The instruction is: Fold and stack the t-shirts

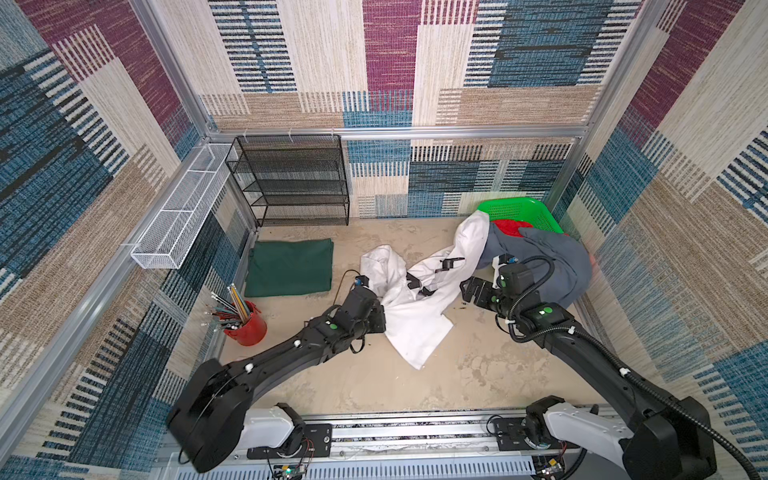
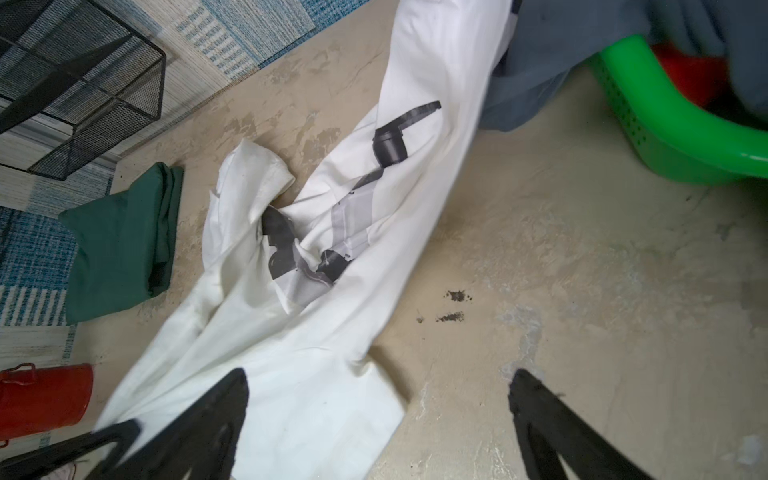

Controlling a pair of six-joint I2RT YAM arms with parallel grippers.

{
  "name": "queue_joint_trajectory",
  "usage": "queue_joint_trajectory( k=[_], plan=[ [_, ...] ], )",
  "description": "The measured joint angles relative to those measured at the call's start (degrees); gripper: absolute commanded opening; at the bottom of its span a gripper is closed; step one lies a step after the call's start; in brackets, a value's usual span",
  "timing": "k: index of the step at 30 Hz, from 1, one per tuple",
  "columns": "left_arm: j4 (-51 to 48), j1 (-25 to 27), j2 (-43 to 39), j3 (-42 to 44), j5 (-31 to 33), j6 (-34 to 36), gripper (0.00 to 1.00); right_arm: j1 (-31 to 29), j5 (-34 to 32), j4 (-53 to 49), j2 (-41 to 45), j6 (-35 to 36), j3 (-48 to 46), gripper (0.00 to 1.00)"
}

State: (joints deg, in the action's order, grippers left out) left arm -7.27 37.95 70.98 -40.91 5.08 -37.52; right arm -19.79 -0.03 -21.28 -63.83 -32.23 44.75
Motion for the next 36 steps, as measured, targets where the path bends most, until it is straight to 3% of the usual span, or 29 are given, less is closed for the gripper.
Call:
queue_joint_trajectory(
  k=[6, 15, 23, 30, 36],
  plan=[
    [-8.2, -6.1, -15.6, 2.8, 5.0, 0.3, 0.0, 0.0, 0.8, 0.5, -4.5, 0.0, -0.7, 0.98],
    [-19.2, -9.5, -25.9, 3.8, 9.9, 1.3, 0.0, -0.1, 5.3, 7.5, -11.6, -2.4, -1.9, 0.98],
    [-21.1, -10.1, -26.8, 4.5, 9.9, 1.1, 0.0, -0.1, 6.9, 15.2, -22.4, -4.5, 1.3, 0.96],
    [-23.6, -10.8, -27.5, 2.9, 9.7, 1.1, 0.0, -0.1, 1.7, 17.5, -32.0, -5.2, 7.3, 0.91],
    [-25.5, -11.3, -30.3, 2.1, 10.1, 1.1, 0.0, 0.0, -2.4, 17.5, -40.1, -3.9, 15.0, 0.78]
  ],
)
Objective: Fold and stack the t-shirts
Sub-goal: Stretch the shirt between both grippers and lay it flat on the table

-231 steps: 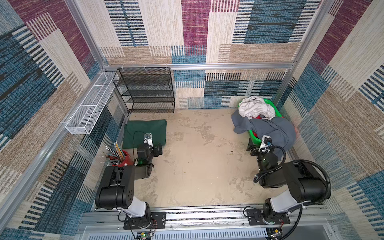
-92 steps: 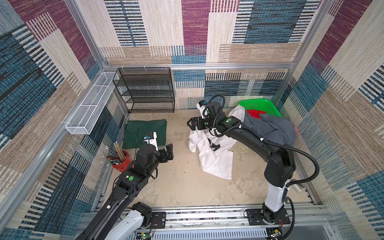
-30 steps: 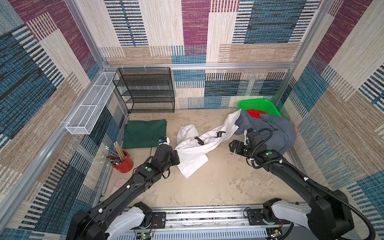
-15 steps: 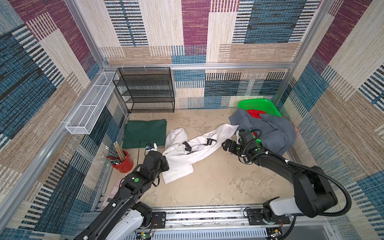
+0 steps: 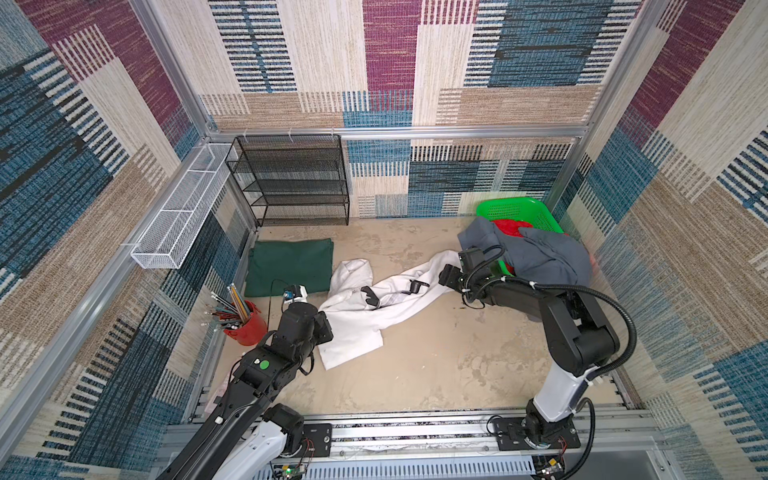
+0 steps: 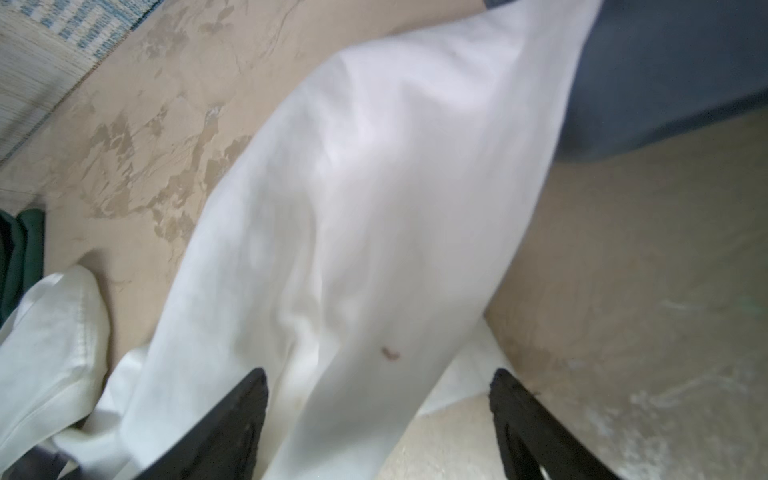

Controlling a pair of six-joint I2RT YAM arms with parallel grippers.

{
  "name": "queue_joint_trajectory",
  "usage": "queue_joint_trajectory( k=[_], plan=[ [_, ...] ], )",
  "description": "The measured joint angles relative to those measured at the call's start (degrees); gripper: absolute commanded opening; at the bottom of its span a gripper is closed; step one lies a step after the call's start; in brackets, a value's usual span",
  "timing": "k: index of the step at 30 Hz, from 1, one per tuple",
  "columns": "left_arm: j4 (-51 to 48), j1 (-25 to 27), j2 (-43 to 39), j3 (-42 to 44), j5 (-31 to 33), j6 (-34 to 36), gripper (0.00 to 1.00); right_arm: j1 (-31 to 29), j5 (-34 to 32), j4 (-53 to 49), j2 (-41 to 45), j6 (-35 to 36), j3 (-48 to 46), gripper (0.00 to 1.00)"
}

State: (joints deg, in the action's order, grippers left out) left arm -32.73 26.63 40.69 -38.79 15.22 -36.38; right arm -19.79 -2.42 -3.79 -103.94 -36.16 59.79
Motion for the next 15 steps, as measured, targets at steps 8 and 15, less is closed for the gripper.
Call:
queue_joint_trajectory(
  k=[8, 15],
  plan=[
    [-1.0, -0.2, 0.5, -0.9, -0.4, -0.3, 0.0, 0.4, -3.9, -0.8, -6.0, 2.5, 4.8, 0.5],
    [-1.9, -0.5, 0.5, -1.5, -0.6, -0.3, 0.0, 0.9, -7.3, -1.7, -6.3, 3.7, 5.4, 0.0]
  ],
)
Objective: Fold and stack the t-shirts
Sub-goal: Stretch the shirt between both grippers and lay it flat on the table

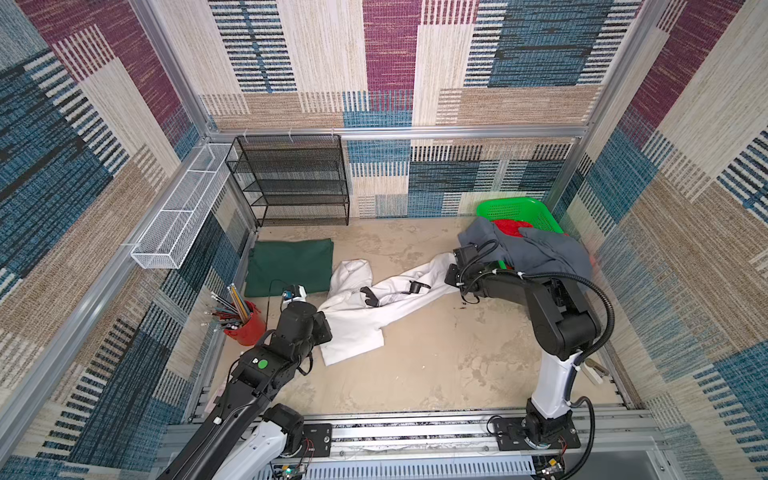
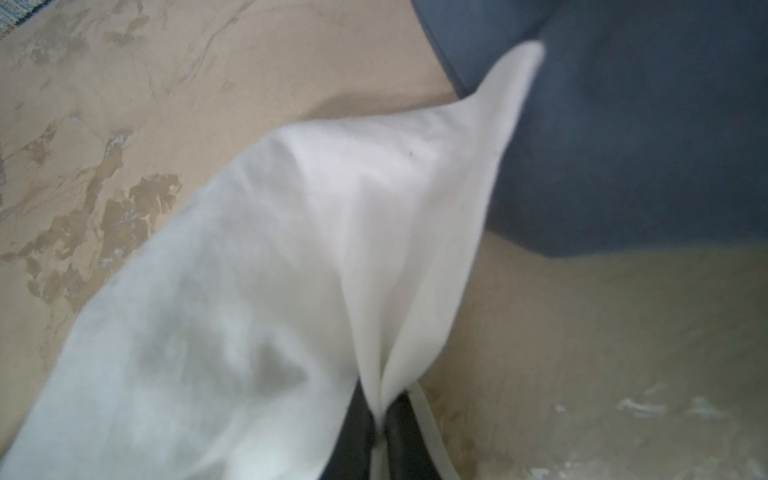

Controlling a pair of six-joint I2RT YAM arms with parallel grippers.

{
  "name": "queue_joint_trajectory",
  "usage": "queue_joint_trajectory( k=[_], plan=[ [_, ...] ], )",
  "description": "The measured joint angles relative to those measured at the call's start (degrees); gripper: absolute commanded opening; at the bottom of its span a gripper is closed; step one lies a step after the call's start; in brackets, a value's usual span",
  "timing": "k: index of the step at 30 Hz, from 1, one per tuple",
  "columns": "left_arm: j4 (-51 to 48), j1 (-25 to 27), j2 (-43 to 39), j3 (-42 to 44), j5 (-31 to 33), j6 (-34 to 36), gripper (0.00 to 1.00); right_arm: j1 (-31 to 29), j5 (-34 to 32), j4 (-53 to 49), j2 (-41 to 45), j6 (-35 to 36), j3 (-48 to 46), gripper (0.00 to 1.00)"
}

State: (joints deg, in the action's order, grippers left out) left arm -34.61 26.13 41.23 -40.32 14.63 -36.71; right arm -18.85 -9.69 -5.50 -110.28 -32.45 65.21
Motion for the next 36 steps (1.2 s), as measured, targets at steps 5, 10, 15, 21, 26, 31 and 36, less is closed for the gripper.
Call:
queue_joint_trajectory(
  k=[5, 10, 15, 21, 26, 31, 36],
  plan=[
    [0.0, -0.1, 0.6, -1.7, -1.4, 0.0, 0.0, -0.1, -1.5, -2.1, 2.3, 1.5, 0.4, 0.0],
    [-0.3, -0.2, 0.8, -3.4, -1.6, 0.0, 0.0, -0.4, -1.9, -4.6, 6.4, 2.6, -0.5, 0.0],
    [-0.2, -0.9, 3.8, -5.9, -1.7, 1.0, 0.0, -0.6, -1.2, -6.4, 12.6, 3.0, -1.9, 0.0],
    [8.3, -6.3, 19.3, -14.4, -6.4, 2.4, 0.0, 0.9, 1.3, -8.4, 6.4, 4.7, 12.9, 0.0],
    [12.5, -10.0, 37.5, -34.2, -11.5, 4.9, 0.0, 3.3, 3.0, -16.0, -7.4, 6.6, 41.5, 0.0],
    [11.7, -13.1, 47.6, -56.4, -13.0, 8.7, 0.0, 3.5, 0.6, -28.9, -18.4, 8.1, 77.9, 0.0],
    [9.7, -12.9, 43.9, -63.9, -13.4, 13.1, 0.0, 2.7, -3.0, -32.9, -10.4, 9.3, 76.6, 0.0]
  ],
)
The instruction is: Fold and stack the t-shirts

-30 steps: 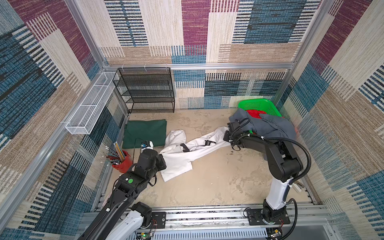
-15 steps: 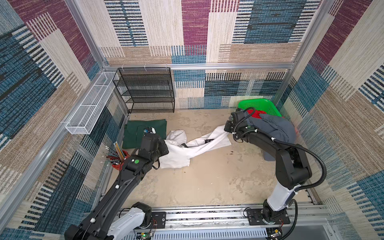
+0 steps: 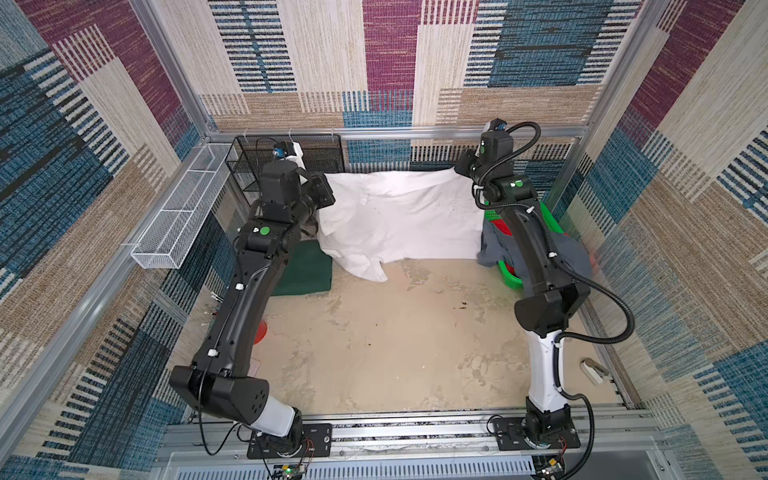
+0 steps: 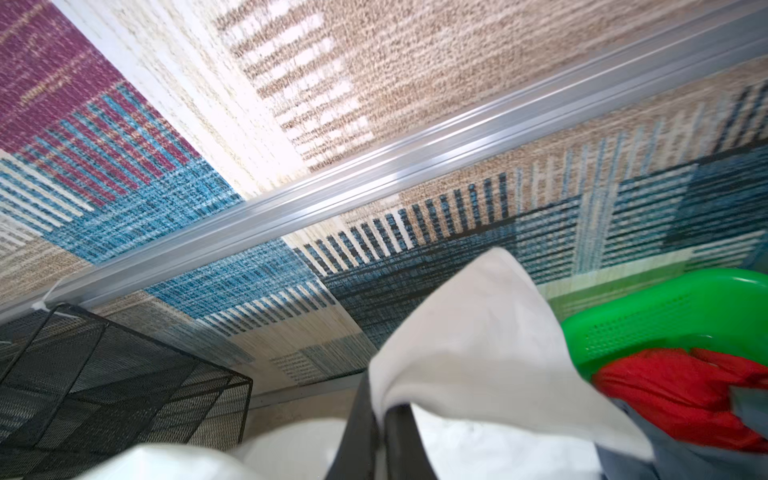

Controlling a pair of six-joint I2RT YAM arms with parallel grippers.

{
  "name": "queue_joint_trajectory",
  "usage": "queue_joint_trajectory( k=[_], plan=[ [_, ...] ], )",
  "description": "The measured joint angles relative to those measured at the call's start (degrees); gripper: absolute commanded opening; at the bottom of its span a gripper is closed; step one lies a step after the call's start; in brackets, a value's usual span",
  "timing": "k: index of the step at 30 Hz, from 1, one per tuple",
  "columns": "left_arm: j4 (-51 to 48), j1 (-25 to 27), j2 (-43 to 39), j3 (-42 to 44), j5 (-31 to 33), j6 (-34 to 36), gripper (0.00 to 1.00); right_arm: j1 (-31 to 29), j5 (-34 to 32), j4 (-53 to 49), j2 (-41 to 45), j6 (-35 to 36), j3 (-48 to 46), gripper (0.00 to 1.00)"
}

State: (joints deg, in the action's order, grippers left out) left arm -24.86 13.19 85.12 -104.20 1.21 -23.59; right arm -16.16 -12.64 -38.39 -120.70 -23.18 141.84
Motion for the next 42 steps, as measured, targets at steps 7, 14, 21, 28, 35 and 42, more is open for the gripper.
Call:
queue_joint_trajectory(
  k=[7, 14, 21, 28, 35, 42],
  plan=[
    [0.5, 0.0, -19.9, 24.9, 1.4, 0.7, 0.0, -4.0, -1.3, 8.7, 32.7, -2.1, -53.0, 0.0],
    [-3.5, 0.4, -39.0, 53.0, -1.7, -3.8, 0.0, -12.2, -1.9, 13.6, 52.6, -12.9, -87.8, 0.0],
    [-12.2, 0.5, -55.1, 66.4, -3.1, -9.8, 0.0, -16.9, -1.9, 7.4, 66.2, -27.3, -107.7, 0.0],
    [-20.5, 1.2, -64.8, 71.3, -3.6, -15.7, 0.21, -18.6, -0.7, 0.7, 72.6, -35.1, -111.9, 0.1],
    [-25.7, 1.2, -64.9, 64.7, -1.8, -18.4, 0.93, -18.6, 0.5, -3.3, 74.2, -36.7, -109.7, 0.99],
    [-25.2, 1.2, -59.5, 58.1, 1.9, -17.7, 0.98, -18.5, -2.9, -6.3, 67.6, -33.9, -99.7, 0.98]
  ],
)
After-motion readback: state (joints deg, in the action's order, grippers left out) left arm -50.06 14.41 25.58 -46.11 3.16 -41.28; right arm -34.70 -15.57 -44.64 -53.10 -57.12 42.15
